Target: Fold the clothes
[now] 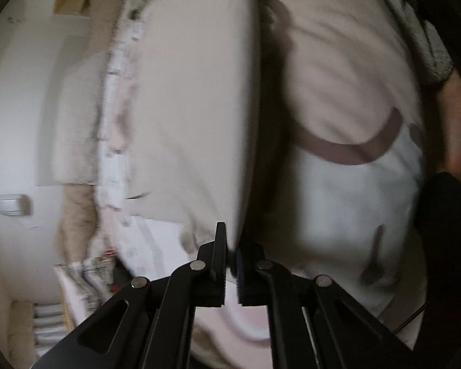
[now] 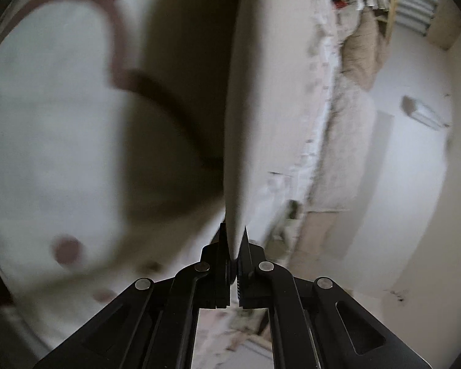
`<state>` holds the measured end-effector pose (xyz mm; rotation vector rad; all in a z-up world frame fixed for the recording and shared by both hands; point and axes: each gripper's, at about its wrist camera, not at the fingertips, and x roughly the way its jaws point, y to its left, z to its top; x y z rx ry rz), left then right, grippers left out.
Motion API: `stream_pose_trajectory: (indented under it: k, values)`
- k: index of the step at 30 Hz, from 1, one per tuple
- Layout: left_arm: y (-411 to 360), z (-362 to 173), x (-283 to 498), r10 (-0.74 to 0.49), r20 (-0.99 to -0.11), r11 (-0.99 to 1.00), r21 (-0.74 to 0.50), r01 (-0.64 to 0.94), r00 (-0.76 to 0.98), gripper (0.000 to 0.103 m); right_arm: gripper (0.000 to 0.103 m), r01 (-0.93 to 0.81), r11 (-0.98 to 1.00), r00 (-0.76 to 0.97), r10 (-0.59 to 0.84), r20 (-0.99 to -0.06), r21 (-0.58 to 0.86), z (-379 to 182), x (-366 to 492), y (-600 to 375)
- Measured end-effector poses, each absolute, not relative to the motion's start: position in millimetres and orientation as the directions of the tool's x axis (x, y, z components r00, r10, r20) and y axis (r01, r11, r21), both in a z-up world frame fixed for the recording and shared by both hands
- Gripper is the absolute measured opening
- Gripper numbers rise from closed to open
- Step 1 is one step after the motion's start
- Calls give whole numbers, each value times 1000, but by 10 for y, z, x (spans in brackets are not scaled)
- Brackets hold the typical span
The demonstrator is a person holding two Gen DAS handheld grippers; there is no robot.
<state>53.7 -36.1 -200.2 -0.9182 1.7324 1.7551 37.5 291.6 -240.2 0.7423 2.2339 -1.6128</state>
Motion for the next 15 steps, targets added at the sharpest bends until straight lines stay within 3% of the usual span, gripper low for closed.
stream_pose_trajectory:
  k: [4,7,8,9,10,12,15]
  values:
    - [-427,-2024,525,-97,-761,-92,649,-756,-641,11,8,555,258,-828,272,-491,-791,-2642,437,2919]
    - [-571,-1960,486,-135,-753,-146,658,-739,-644,42,12,575,189,-804,314,-506,-796,-2585,411,2934]
    - [-636,-1934,470,-151,-756,-173,655,-736,-637,57,19,583,160,-791,336,-512,-796,-2553,383,2938]
    - [-701,-1909,453,-167,-758,-200,652,-731,-630,61,30,580,132,-784,360,-506,-804,-2507,335,2955]
    - [-766,-1884,436,-182,-761,-228,649,-726,-623,61,37,571,104,-778,385,-496,-814,-2457,280,2977]
    - [-901,-1801,337,-218,-778,-318,627,-711,-589,61,63,556,35,-756,435,-488,-830,-2339,174,3026]
    - [-1030,-1636,230,-224,-797,-451,595,-665,-561,61,69,563,-171,-650,512,-561,-809,-2103,32,3127]
